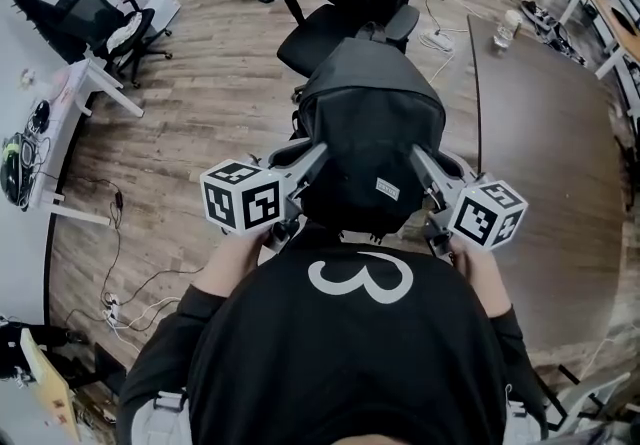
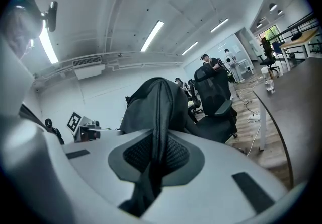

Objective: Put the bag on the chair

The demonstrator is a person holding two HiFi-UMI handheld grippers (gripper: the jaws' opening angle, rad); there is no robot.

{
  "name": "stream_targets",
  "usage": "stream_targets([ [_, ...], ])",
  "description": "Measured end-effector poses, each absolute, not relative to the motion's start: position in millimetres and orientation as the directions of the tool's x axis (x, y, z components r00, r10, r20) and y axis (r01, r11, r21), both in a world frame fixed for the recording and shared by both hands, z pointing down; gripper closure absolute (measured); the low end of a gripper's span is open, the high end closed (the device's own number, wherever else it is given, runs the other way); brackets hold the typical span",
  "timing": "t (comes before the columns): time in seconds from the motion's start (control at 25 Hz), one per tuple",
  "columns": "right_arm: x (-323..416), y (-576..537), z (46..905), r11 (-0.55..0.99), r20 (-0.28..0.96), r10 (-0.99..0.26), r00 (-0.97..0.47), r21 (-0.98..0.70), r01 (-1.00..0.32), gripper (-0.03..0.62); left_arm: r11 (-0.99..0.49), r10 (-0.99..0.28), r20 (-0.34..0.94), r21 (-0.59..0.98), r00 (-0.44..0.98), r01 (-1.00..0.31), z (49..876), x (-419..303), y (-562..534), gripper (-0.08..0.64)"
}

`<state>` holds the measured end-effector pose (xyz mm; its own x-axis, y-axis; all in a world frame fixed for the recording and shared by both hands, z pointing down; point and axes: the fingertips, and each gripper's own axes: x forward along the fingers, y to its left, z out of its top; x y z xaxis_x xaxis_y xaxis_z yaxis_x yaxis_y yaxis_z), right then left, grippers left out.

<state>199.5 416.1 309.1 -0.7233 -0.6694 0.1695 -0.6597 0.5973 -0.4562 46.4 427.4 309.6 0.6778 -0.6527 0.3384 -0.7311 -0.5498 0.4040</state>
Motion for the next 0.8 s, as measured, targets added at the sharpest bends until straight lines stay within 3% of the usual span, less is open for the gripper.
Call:
stream_targets([
  [0.8, 161.6, 318.8, 341.2, 0.537, 0.240, -0.672, -0.701, -0.495, -0.684, 0.545, -0.529, -0.608, 0.386, 0.455, 0.694, -0.716, 345.8, 7.7, 324.0, 0.503],
])
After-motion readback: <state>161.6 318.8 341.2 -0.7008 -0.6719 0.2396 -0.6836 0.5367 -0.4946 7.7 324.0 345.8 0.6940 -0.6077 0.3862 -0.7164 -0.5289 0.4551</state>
